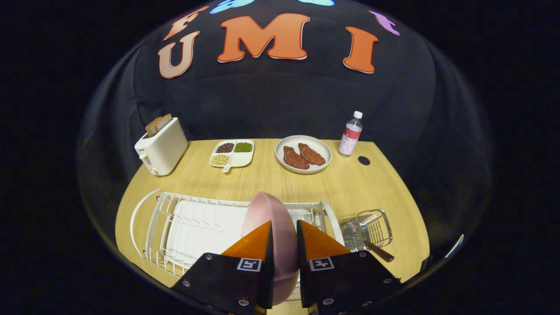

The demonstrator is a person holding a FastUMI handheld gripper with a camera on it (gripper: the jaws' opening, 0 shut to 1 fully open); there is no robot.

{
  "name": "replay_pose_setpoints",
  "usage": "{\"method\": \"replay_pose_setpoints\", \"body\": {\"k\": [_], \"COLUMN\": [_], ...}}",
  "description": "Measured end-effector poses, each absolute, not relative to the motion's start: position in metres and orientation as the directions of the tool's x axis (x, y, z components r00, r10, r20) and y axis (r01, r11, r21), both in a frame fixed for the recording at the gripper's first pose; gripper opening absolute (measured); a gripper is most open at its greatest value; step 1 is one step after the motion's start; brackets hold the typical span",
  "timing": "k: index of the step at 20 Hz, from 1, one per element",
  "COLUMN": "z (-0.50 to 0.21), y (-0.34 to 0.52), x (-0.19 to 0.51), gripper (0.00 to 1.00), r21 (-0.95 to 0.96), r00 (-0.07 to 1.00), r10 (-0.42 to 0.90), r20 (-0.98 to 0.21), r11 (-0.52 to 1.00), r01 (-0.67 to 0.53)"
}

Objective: Take the plate from the dish rack, then take the spoon from the basket and place it into the plate.

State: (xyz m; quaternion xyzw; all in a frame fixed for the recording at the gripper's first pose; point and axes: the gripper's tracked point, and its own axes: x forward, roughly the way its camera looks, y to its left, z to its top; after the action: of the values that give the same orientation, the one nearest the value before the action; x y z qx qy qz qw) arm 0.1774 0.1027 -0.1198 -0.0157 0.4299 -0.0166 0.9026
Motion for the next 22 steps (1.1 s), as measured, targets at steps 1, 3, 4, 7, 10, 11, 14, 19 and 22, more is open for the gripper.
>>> {"method": "replay_pose_setpoints", "body": {"k": [1,3,4,7,10,11,14,19,22], "z": [-0.118,-0.112,-0.108,-0.097,-0.092,-0.091,-0.088,-0.075,-0.062], "y": [0.105,0.107,0.108,0.103,0.109,0.109,0.103,0.098,0.098], "x": [0.178,0.18,0.184,0.195,0.199,0.199,0.2,0.198,0.191], "gripper": [0.23,0.23,0.23,0.2,0.18,0.18,0.18,0.18,0.18], "r21": [-0.055,-0.09,-0.113,-0.226,-0.261,-0.261,-0.269,-0.218,-0.182], "r00": [0.636,0.653,0.666,0.712,0.73,0.728,0.728,0.737,0.749], "r10": [-0.047,-0.057,-0.067,-0.122,-0.127,-0.128,-0.133,-0.1,-0.062], "r20": [-0.771,-0.756,-0.743,-0.691,-0.672,-0.674,-0.673,-0.669,-0.66], "r11": [0.998,0.996,0.993,0.973,0.963,0.963,0.96,0.974,0.98], "r01": [0.007,-0.017,-0.027,-0.052,-0.073,-0.072,-0.073,-0.066,-0.079]}}
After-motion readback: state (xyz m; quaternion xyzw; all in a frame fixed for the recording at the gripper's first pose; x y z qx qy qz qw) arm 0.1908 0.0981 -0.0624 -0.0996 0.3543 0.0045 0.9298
